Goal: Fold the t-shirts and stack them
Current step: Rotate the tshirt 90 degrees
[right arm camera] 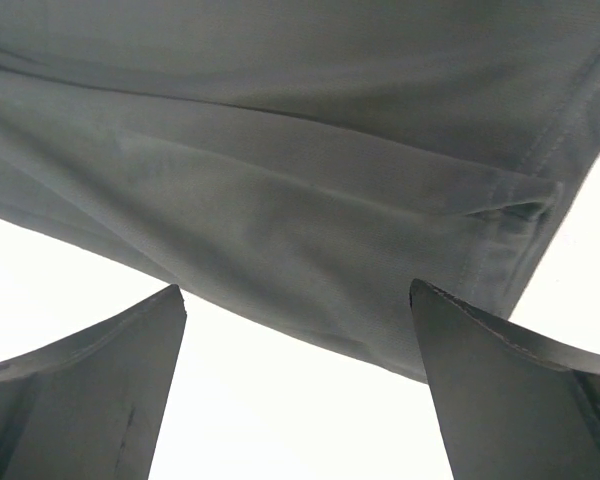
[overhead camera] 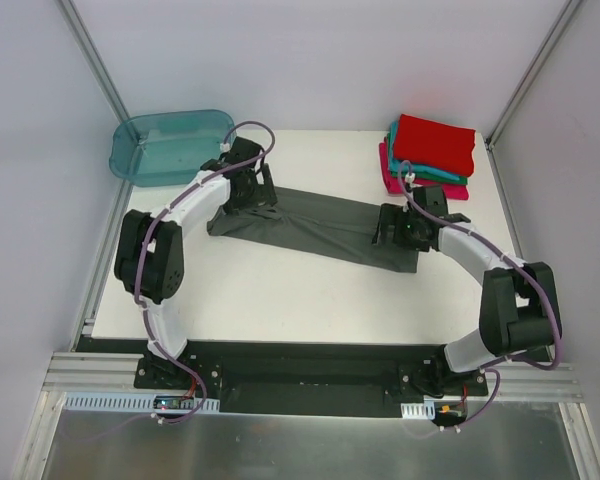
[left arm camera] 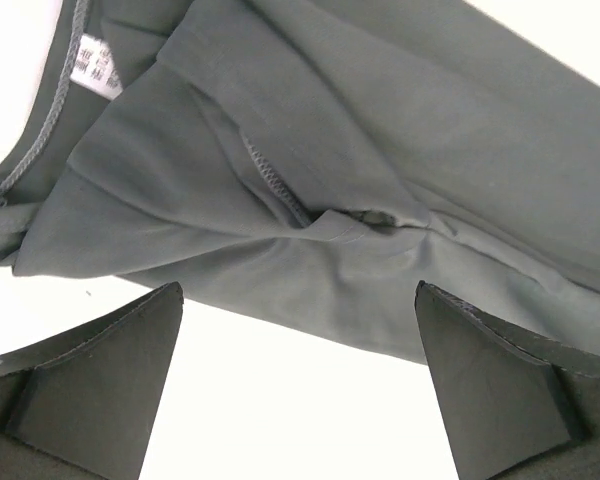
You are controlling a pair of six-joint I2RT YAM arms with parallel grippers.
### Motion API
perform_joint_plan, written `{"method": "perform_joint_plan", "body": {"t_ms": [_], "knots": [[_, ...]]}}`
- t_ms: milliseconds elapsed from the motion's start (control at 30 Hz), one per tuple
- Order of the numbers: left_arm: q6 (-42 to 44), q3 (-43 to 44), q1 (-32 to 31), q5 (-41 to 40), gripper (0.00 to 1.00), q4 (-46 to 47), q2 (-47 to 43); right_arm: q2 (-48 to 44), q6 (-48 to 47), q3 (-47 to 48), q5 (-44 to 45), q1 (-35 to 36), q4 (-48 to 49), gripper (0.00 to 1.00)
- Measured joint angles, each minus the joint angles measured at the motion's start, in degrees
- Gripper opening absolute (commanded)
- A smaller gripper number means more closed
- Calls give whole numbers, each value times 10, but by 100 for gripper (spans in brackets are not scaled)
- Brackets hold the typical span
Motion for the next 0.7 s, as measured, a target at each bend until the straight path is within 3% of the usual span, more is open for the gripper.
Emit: {"method": "perform_joint_plan", "body": {"t_ms": [200, 500, 700], "knots": [[-5, -45, 37, 22, 99, 23, -1, 21, -10, 11, 5, 22, -6, 96], [-38, -79, 116, 52, 99, 62, 42, 58, 57, 5, 38, 22, -29, 96], [-40, -73, 122, 77, 99, 67, 47, -68, 127, -125, 41, 61, 12, 96]]}}
